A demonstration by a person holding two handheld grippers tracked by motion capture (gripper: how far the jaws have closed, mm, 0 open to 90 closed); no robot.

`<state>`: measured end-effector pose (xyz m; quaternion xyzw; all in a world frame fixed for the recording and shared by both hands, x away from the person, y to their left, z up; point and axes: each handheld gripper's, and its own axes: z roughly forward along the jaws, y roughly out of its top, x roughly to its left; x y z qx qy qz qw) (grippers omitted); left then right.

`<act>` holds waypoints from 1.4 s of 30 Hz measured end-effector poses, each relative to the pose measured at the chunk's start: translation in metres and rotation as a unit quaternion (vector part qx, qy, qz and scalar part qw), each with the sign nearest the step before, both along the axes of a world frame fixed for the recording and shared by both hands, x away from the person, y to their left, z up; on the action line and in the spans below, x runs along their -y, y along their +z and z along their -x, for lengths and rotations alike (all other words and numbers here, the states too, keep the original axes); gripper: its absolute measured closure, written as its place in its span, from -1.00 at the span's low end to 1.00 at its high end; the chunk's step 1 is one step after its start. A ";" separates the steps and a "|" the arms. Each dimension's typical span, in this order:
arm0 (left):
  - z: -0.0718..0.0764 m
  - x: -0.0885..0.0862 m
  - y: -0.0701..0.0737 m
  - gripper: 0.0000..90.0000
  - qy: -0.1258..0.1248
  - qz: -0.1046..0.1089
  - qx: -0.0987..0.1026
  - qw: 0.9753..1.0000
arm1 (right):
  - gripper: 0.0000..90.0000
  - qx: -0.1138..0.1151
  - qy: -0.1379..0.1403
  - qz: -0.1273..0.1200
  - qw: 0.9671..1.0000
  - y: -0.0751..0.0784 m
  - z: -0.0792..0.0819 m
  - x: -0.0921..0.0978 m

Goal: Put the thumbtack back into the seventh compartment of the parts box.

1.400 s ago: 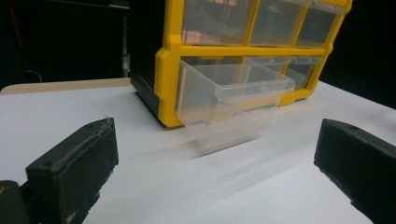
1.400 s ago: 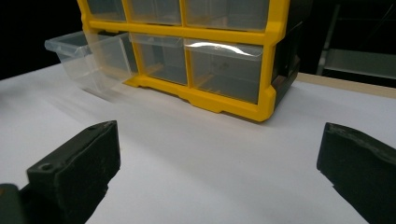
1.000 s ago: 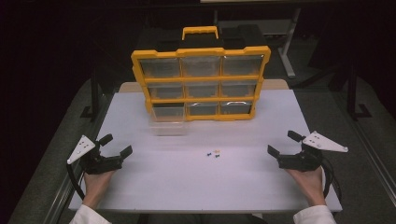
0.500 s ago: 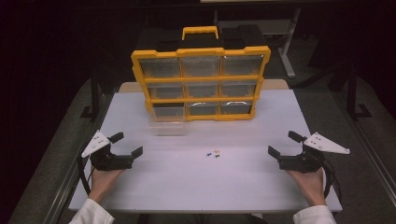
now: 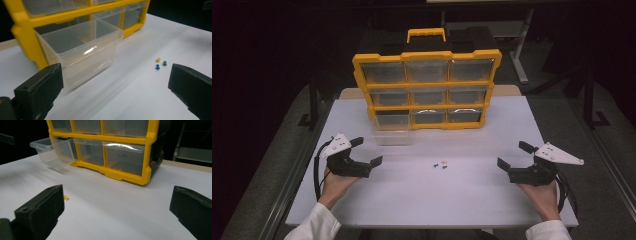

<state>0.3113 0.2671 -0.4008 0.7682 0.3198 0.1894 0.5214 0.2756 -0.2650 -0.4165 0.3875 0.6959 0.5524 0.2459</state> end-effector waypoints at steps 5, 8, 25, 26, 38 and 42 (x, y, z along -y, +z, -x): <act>-0.004 0.010 -0.003 -1.00 -0.011 -0.013 -0.011 1.000 | -1.00 -0.003 0.009 0.006 1.000 -0.001 0.000 -0.004; -0.007 0.015 -0.004 -1.00 -0.018 -0.017 -0.018 1.000 | -1.00 -0.005 0.011 0.010 1.000 -0.001 0.000 -0.006; -0.018 0.062 -0.017 -1.00 -0.056 -0.024 -0.053 0.997 | -1.00 -0.011 0.006 0.008 1.000 -0.005 -0.001 -0.001; -0.018 0.066 -0.019 -1.00 -0.060 -0.021 -0.056 0.996 | -1.00 -0.011 0.006 0.007 1.000 -0.005 -0.001 0.000; -0.021 0.109 -0.032 -1.00 -0.104 -0.074 -0.071 0.989 | -1.00 -0.019 0.015 0.007 1.000 -0.005 -0.001 -0.004; -0.022 0.120 -0.036 -1.00 -0.118 -0.099 -0.070 0.986 | -1.00 -0.020 0.018 0.007 1.000 -0.005 -0.001 -0.005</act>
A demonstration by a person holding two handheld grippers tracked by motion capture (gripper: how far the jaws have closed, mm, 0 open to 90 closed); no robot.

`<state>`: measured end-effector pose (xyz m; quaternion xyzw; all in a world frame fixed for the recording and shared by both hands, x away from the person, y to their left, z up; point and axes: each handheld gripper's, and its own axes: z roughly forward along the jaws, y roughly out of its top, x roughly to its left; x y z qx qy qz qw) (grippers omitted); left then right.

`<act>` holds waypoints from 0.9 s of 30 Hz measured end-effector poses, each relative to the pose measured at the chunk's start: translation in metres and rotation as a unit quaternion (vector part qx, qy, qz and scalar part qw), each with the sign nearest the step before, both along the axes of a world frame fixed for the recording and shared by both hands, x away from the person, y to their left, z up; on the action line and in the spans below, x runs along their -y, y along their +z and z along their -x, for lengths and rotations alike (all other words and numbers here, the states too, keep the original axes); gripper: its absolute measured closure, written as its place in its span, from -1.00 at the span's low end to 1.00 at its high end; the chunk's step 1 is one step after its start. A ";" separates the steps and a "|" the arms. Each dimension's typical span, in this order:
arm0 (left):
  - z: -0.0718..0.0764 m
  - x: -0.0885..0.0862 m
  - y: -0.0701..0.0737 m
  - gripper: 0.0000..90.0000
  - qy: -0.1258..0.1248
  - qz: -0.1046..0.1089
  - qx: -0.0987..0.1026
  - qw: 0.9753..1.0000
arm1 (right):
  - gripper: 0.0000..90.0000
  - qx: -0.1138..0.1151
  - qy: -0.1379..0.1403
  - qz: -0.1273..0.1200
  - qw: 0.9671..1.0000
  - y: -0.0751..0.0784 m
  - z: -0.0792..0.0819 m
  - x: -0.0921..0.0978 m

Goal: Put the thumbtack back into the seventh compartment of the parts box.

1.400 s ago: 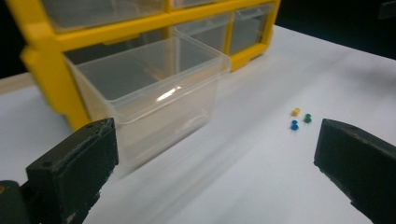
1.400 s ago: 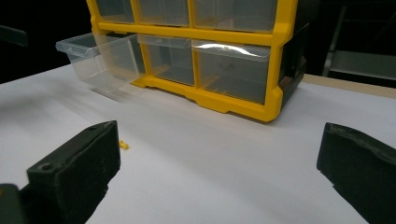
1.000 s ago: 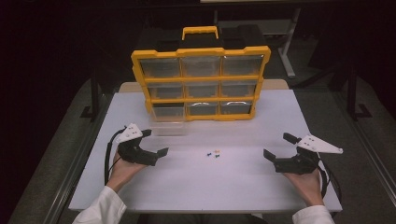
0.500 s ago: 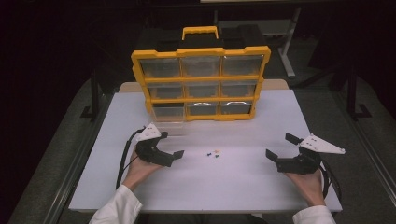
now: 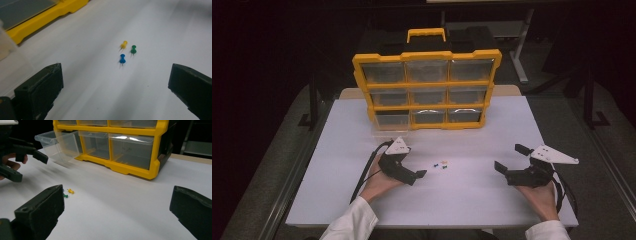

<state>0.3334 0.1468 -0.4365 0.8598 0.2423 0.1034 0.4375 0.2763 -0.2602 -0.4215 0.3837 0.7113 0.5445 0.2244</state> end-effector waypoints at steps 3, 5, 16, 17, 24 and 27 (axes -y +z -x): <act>-0.001 0.008 -0.002 -1.00 -0.005 -0.007 0.000 1.000 | -1.00 0.000 -0.001 -0.001 1.000 0.000 0.000 0.001; -0.003 0.012 -0.002 -1.00 -0.011 -0.012 0.001 1.000 | -1.00 -0.001 -0.002 -0.001 1.000 0.000 0.000 0.002; -0.017 0.026 -0.007 -1.00 -0.025 -0.015 -0.009 1.000 | -1.00 -0.005 -0.009 0.002 1.000 -0.001 0.003 0.006; -0.018 0.028 -0.007 -1.00 -0.027 -0.015 -0.011 0.999 | -1.00 -0.004 -0.010 0.002 1.000 -0.001 0.004 0.007; -0.024 0.039 -0.007 -1.00 -0.045 -0.024 -0.019 0.999 | -1.00 -0.006 -0.016 0.002 1.000 -0.002 0.008 0.010; -0.026 0.043 -0.008 -1.00 -0.056 -0.024 -0.031 0.998 | -1.00 -0.004 -0.017 0.002 1.000 -0.001 0.010 0.010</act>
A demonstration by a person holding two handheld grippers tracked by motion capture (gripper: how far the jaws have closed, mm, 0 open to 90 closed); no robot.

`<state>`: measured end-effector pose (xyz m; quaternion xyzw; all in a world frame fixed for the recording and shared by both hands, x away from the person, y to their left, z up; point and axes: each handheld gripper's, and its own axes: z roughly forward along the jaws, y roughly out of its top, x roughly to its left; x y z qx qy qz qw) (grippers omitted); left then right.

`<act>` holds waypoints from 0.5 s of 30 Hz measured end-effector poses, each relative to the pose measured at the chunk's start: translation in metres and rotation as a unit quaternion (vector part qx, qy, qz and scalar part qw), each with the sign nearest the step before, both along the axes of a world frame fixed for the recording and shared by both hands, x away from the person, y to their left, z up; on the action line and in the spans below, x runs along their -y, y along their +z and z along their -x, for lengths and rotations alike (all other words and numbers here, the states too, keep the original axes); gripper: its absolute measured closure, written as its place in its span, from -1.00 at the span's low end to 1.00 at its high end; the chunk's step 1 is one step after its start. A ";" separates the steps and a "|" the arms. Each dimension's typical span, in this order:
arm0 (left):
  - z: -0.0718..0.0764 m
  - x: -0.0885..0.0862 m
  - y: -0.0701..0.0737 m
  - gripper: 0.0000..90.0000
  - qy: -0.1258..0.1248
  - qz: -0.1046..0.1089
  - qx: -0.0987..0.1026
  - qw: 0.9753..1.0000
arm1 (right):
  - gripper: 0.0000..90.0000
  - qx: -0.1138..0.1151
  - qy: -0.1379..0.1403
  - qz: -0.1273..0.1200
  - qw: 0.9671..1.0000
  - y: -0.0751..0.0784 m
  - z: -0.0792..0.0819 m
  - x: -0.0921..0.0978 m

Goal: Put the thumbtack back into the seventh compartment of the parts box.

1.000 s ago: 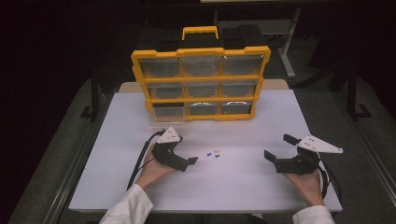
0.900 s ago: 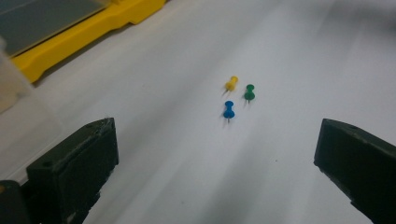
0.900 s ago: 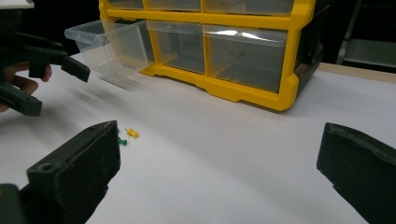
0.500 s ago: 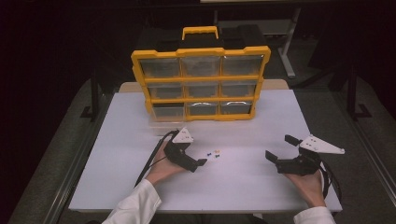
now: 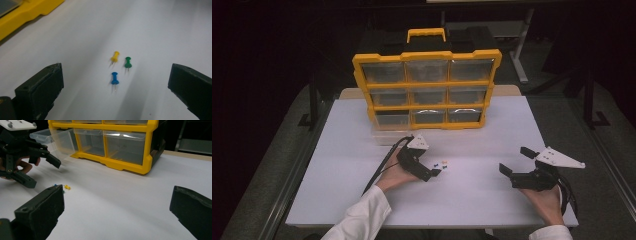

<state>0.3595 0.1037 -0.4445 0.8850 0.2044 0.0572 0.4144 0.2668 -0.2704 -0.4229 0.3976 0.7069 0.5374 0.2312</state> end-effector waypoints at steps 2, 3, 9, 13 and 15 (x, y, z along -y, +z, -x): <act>-0.002 0.002 -0.001 -1.00 0.000 -0.007 -0.005 1.000 | -1.00 0.001 0.000 -0.001 1.000 0.001 0.001 0.000; -0.003 0.003 -0.001 -1.00 0.001 -0.009 -0.012 1.000 | -1.00 0.002 0.000 0.000 1.000 0.001 0.001 -0.001; -0.006 0.000 -0.001 -0.69 -0.010 -0.001 -0.022 1.000 | -1.00 0.002 -0.003 0.000 1.000 0.000 0.002 0.001; -0.009 -0.002 -0.002 -0.62 -0.002 -0.006 -0.029 1.000 | -1.00 -0.001 -0.003 0.002 1.000 -0.001 0.001 0.001; -0.008 -0.002 -0.002 -0.43 0.001 -0.013 -0.025 1.000 | -1.00 -0.001 -0.002 0.002 1.000 -0.001 0.002 0.000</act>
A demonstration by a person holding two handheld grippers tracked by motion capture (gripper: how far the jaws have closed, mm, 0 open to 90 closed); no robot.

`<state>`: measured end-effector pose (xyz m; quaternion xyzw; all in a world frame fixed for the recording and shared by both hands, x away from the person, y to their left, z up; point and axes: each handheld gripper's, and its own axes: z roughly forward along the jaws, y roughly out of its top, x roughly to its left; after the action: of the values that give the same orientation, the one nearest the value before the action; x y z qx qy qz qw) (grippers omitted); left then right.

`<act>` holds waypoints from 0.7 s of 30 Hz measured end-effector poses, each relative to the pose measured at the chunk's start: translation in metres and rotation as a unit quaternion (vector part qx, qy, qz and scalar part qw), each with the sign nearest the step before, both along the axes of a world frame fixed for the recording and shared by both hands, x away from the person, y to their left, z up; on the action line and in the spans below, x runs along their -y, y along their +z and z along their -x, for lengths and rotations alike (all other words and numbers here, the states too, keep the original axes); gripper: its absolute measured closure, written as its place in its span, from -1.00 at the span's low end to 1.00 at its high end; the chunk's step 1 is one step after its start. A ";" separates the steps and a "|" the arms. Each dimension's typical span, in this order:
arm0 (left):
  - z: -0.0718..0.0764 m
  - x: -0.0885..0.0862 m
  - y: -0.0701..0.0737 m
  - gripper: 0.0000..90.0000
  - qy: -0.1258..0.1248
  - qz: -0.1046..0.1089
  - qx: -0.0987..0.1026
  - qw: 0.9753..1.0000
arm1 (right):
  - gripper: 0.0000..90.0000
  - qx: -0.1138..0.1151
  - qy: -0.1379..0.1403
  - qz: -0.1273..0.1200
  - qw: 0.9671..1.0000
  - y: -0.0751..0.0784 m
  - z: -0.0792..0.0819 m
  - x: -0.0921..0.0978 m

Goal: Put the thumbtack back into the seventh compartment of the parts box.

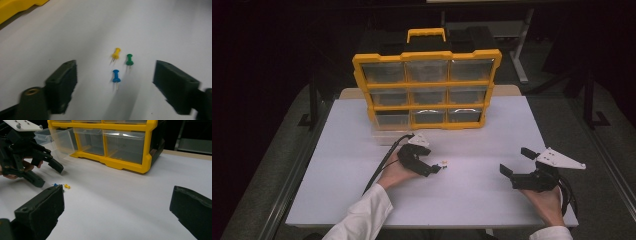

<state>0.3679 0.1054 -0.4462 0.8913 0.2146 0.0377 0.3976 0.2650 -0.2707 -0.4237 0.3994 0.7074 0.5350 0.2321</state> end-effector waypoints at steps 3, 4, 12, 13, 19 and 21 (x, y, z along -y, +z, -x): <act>-0.001 0.002 0.000 -0.19 -0.005 -0.010 -0.009 1.000 | -1.00 0.002 0.002 0.003 1.000 0.000 0.000 -0.001; -0.001 0.003 0.000 -0.13 -0.006 -0.012 -0.011 1.000 | -1.00 0.001 0.003 0.003 1.000 0.000 0.000 -0.001; -0.002 0.007 -0.002 0.17 -0.006 -0.014 -0.016 1.000 | -1.00 0.000 0.004 0.004 1.000 0.000 0.000 -0.001; -0.002 0.007 -0.001 0.20 -0.007 -0.016 -0.017 1.000 | -1.00 0.000 0.004 0.005 1.000 0.000 0.000 -0.001; -0.003 0.007 -0.002 0.41 -0.006 -0.033 -0.019 0.999 | -1.00 0.005 0.001 0.004 1.000 0.001 0.001 0.000; -0.003 0.008 -0.003 0.46 -0.001 -0.033 -0.019 0.999 | -1.00 0.005 -0.001 0.004 1.000 0.001 0.001 0.001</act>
<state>0.3708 0.0978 -0.4493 0.9046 0.2198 0.0276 0.3642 0.2641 -0.2713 -0.4231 0.3962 0.7078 0.5344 0.2378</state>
